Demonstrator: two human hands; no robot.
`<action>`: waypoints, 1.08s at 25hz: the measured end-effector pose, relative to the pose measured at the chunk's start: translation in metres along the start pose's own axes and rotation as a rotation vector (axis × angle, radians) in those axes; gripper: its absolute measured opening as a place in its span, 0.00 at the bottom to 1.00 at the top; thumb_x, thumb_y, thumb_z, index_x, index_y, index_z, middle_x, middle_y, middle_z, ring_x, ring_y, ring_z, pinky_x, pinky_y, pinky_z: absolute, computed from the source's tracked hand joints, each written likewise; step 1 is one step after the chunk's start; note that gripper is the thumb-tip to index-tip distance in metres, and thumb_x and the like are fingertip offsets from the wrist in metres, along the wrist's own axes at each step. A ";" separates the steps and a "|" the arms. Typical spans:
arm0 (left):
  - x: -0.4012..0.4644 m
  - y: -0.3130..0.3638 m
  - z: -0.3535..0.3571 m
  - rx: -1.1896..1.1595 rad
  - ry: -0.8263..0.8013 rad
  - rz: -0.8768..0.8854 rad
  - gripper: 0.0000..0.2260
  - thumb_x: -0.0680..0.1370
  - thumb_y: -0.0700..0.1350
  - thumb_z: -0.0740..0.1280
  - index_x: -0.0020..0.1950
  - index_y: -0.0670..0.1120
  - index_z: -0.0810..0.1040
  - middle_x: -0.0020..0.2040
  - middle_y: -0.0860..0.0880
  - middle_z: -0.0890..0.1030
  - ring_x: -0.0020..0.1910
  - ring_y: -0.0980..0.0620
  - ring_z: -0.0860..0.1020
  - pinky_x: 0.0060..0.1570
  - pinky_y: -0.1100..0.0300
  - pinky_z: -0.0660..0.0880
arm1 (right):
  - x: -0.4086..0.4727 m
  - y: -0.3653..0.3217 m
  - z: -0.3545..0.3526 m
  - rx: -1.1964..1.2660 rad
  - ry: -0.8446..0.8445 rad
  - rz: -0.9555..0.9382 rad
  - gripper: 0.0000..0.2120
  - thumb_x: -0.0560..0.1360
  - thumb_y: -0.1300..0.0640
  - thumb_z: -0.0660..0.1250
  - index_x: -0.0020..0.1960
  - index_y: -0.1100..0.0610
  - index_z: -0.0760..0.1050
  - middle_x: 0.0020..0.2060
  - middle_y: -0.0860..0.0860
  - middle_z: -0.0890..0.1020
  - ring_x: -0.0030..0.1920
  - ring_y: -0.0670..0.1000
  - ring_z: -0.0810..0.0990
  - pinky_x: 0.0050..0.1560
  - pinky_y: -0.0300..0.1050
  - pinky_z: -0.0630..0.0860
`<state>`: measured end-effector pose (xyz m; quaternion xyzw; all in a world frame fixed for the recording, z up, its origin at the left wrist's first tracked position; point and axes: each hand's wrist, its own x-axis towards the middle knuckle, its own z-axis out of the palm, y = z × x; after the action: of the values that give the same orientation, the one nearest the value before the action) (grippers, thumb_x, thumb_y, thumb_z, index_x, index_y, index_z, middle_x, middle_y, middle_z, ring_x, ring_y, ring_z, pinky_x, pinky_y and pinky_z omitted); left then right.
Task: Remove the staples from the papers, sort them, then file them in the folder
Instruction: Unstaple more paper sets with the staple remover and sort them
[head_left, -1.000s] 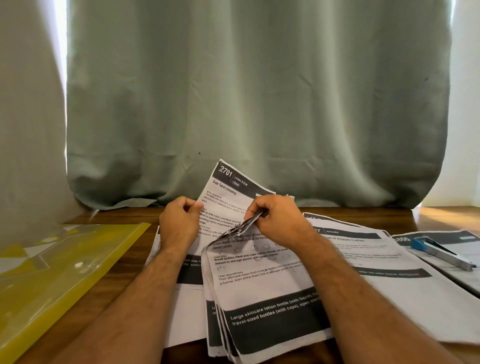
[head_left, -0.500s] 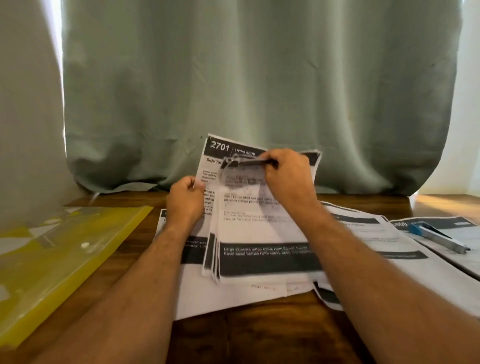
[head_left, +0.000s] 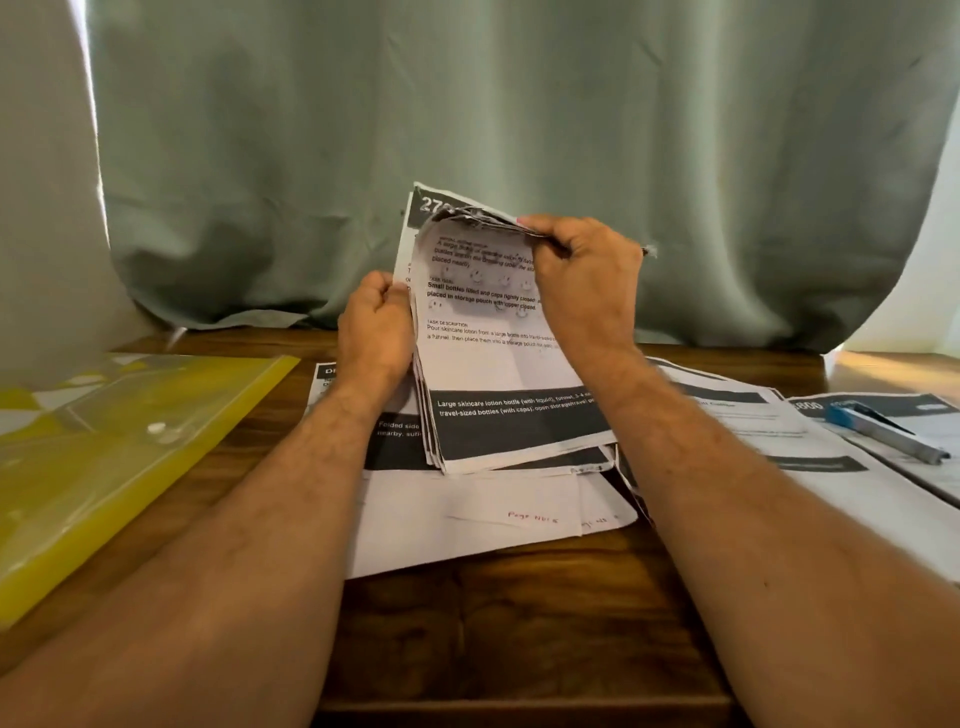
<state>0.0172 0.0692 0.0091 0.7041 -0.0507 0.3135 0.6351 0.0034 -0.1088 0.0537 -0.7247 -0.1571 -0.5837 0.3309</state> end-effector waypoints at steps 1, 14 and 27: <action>-0.001 0.000 -0.001 -0.031 -0.010 0.023 0.05 0.82 0.49 0.61 0.53 0.53 0.75 0.46 0.50 0.85 0.46 0.48 0.84 0.45 0.51 0.82 | 0.001 0.003 -0.003 0.008 -0.019 0.014 0.10 0.76 0.61 0.68 0.53 0.54 0.86 0.45 0.49 0.87 0.43 0.44 0.83 0.49 0.24 0.72; -0.010 0.004 -0.002 -0.117 -0.133 0.170 0.10 0.82 0.46 0.65 0.53 0.41 0.83 0.45 0.49 0.86 0.44 0.54 0.85 0.43 0.58 0.82 | -0.007 -0.003 0.000 0.069 0.024 -0.025 0.10 0.77 0.60 0.69 0.56 0.56 0.84 0.47 0.50 0.86 0.47 0.45 0.83 0.54 0.31 0.76; 0.004 0.015 -0.003 -0.594 0.005 -0.269 0.07 0.80 0.36 0.67 0.53 0.44 0.82 0.46 0.45 0.87 0.42 0.46 0.86 0.40 0.52 0.84 | 0.012 0.023 -0.046 0.082 -0.556 0.628 0.09 0.75 0.51 0.71 0.54 0.50 0.77 0.52 0.48 0.84 0.50 0.51 0.83 0.55 0.49 0.80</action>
<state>0.0118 0.0707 0.0244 0.4876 -0.0448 0.2002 0.8486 -0.0136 -0.1584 0.0624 -0.8535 -0.0351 -0.2299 0.4662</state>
